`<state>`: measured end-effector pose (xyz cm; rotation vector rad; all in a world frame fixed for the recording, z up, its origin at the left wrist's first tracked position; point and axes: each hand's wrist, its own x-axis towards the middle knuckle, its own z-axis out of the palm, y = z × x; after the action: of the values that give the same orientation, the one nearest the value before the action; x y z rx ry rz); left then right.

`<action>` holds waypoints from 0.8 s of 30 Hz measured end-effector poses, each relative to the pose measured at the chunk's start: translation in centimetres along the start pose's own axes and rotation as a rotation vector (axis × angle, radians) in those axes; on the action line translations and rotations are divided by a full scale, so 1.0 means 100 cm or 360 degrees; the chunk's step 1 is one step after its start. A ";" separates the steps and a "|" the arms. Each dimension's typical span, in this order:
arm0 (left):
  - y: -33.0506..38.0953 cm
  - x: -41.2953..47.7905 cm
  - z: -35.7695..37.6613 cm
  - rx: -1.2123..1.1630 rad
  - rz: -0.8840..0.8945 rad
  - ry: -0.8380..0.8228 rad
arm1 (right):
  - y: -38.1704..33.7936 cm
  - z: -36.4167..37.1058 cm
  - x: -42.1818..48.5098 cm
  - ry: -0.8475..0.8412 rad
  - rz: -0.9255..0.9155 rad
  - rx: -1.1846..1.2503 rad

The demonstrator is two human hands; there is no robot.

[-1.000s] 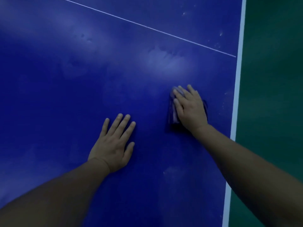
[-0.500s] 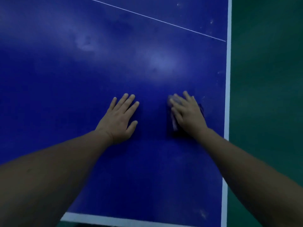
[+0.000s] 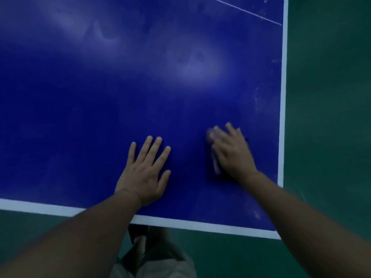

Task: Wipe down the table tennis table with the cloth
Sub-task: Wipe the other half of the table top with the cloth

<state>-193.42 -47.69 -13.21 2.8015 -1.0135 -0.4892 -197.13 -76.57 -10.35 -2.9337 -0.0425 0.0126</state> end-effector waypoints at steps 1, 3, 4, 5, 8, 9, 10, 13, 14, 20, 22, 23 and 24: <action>0.000 0.001 -0.001 -0.0011 0.0001 0.0002 | -0.002 0.000 0.014 0.0059 0.0254 0.0046; -0.001 -0.001 -0.001 -0.0021 0.0013 0.0020 | -0.024 0.010 0.019 0.0118 0.0532 0.0106; -0.002 -0.001 -0.001 -0.0032 0.0023 0.0025 | -0.039 0.017 0.008 0.0137 0.0521 0.0089; -0.003 -0.001 -0.001 -0.0036 0.0029 0.0026 | -0.056 0.024 -0.010 0.0137 0.0439 0.0085; -0.002 -0.001 0.000 -0.0024 0.0044 0.0041 | -0.101 0.036 -0.085 0.0039 0.0193 0.0083; -0.002 -0.002 0.000 -0.0019 0.0044 0.0050 | -0.105 0.038 -0.106 0.0007 0.0115 0.0089; -0.002 -0.002 0.000 -0.0010 0.0049 0.0058 | -0.101 0.037 -0.117 -0.0033 0.0008 0.0078; -0.003 -0.002 0.000 0.0024 0.0073 0.0059 | -0.061 0.027 -0.111 -0.0067 -0.0218 -0.0093; -0.003 -0.002 0.000 0.0033 0.0086 0.0065 | -0.049 0.022 -0.100 -0.0005 -0.0116 -0.0108; -0.002 -0.004 0.000 0.0037 0.0255 0.0067 | -0.087 0.028 -0.085 0.0206 0.0608 0.0015; -0.001 -0.004 -0.001 0.0074 0.0290 0.0064 | -0.119 0.039 -0.110 0.0217 0.0492 0.0009; -0.001 -0.004 -0.001 0.0093 0.0313 0.0072 | -0.127 0.043 -0.124 0.0222 0.0436 0.0017; 0.000 -0.005 -0.001 0.0108 0.0347 0.0085 | -0.125 0.044 -0.134 0.0215 0.0357 0.0010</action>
<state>-193.72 -47.36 -12.94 2.6996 -1.3270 -0.3579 -210.95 -63.83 -12.00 -2.9086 0.3065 -0.1507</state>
